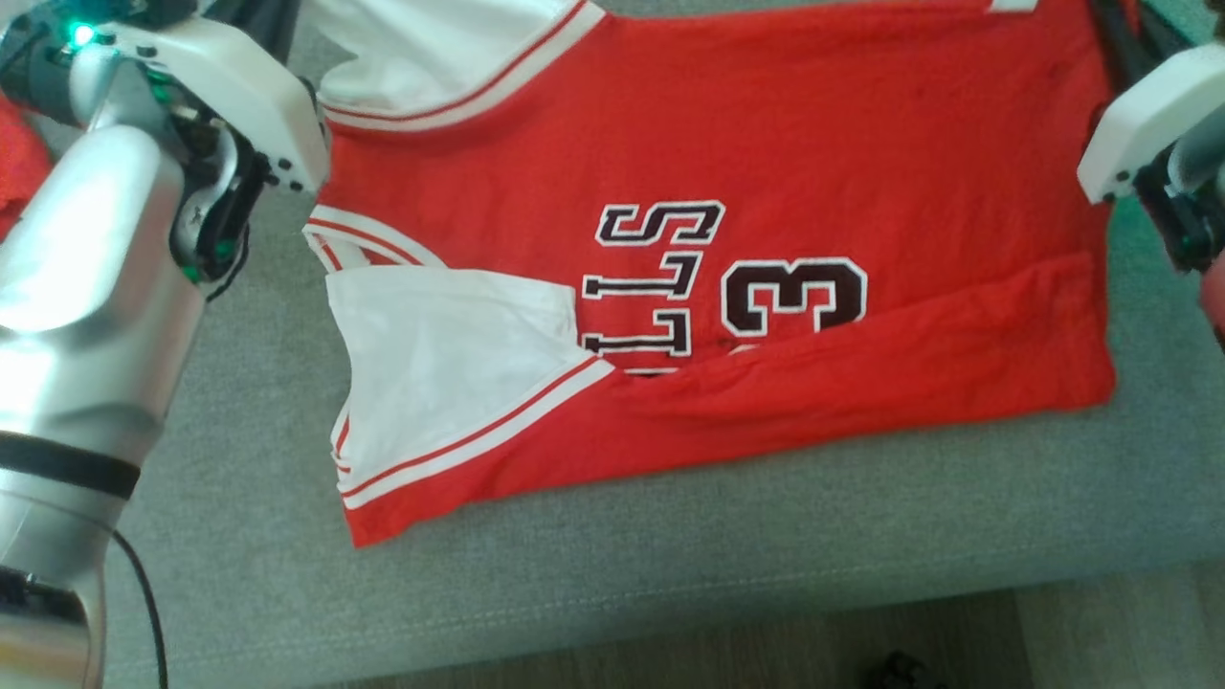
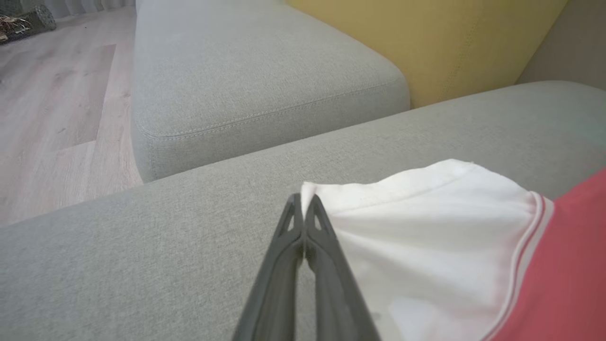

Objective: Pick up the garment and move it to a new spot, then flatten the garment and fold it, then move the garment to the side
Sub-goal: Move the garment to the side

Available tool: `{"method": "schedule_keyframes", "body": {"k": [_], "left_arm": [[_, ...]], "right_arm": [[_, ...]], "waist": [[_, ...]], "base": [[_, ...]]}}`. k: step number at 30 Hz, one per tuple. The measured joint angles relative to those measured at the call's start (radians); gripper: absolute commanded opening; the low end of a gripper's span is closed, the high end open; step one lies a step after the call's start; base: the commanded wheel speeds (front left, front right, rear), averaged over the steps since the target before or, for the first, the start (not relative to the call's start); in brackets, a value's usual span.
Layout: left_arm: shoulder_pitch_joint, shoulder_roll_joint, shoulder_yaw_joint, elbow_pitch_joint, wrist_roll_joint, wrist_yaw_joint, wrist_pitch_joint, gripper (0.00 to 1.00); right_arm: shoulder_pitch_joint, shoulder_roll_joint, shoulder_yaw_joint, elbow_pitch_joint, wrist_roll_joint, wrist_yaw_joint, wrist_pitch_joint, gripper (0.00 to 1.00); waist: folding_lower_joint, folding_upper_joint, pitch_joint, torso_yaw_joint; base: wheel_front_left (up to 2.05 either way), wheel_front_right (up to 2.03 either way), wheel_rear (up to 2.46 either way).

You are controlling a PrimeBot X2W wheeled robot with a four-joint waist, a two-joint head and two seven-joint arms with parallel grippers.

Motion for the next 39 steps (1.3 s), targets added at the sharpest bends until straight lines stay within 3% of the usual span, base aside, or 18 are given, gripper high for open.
{"method": "schedule_keyframes", "body": {"k": [6,13,22,33,39], "left_arm": [[-0.021,-0.009,0.027,0.022,-0.007,0.029,-0.083,0.0],[-0.037,-0.029,0.034,0.056,-0.005,0.031,-0.146,0.0],[-0.029,-0.027,0.008,0.081,0.001,-0.003,-0.143,0.0],[0.15,0.063,-0.033,-0.117,-0.015,-0.013,-0.076,0.0],[0.278,0.141,-0.05,-0.3,-0.029,0.032,-0.01,0.0]], "right_arm": [[-0.046,0.031,-0.006,0.087,-0.032,0.0,-0.078,0.0],[-0.059,0.06,-0.02,0.142,-0.049,0.0,-0.118,0.0],[-0.049,0.067,-0.037,0.146,-0.057,0.0,-0.128,0.0],[0.12,0.015,-0.036,0.016,0.0,0.0,-0.13,0.0],[0.189,-0.037,-0.005,-0.029,0.041,0.0,-0.113,0.0]], "waist": [[0.0,0.0,0.006,-0.002],[-0.0001,0.0,0.003,-0.001],[-0.0001,0.0,-0.034,0.002],[-0.0001,0.0,-0.144,0.014],[-0.0002,0.0001,-0.21,0.024]], "base": [[0.0,0.0,0.0],[0.0,0.0,0.0],[0.0,0.0,0.0],[0.0,0.0,0.0],[0.0,0.0,0.0]]}}
